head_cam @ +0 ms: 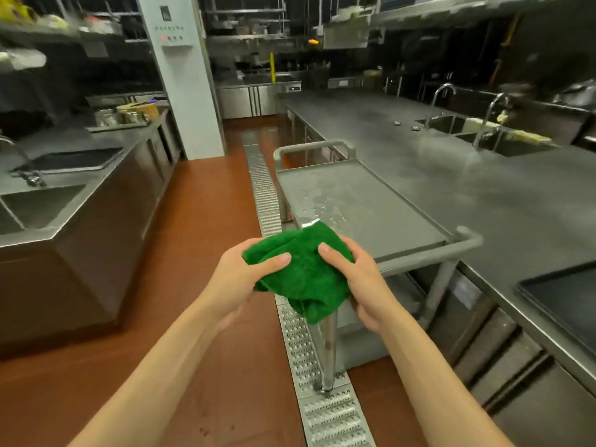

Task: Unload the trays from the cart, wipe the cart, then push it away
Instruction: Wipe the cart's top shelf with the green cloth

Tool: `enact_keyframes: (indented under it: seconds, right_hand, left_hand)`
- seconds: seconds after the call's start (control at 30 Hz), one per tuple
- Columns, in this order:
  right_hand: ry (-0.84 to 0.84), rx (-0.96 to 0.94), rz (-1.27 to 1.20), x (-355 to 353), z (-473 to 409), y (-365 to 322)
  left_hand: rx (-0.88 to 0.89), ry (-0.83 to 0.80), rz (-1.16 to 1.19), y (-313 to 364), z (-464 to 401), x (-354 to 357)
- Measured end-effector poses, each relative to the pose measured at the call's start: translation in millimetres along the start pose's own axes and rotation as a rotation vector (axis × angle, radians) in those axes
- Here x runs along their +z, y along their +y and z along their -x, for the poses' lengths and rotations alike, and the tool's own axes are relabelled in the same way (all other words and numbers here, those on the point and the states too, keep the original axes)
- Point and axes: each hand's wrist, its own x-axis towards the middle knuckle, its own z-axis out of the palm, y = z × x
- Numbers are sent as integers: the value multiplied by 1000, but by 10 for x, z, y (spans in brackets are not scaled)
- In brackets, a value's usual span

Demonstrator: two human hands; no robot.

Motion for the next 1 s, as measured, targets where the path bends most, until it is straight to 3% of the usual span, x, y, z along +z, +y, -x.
enact_keyframes:
  seconds: [0.27, 0.67, 0.83, 0.87, 0.93, 1.0]
  right_hand:
    - [370, 15, -97, 307, -1371, 263]
    - [905, 88, -154, -186, -3096, 1173]
    - [1133, 250, 94, -284, -3474, 1588]
    - [1164, 349, 265, -297, -3513, 1683]
    - [1181, 536, 675, -308, -3583, 1901]
    - [1218, 558, 880, -243, -3723, 2093]
  left_hand:
    - [-134, -318, -71, -88, -2016, -483]
    - [-290, -716, -250, -944, -4502, -74]
    - [-313, -907, -390, -1517, -5129, 117]
    - [-247, -964, -495, -1643, -5229, 139]
    - [116, -1078, -846, -1915, -5442, 188]
    - [430, -1197, -1001, -2160, -5619, 225]
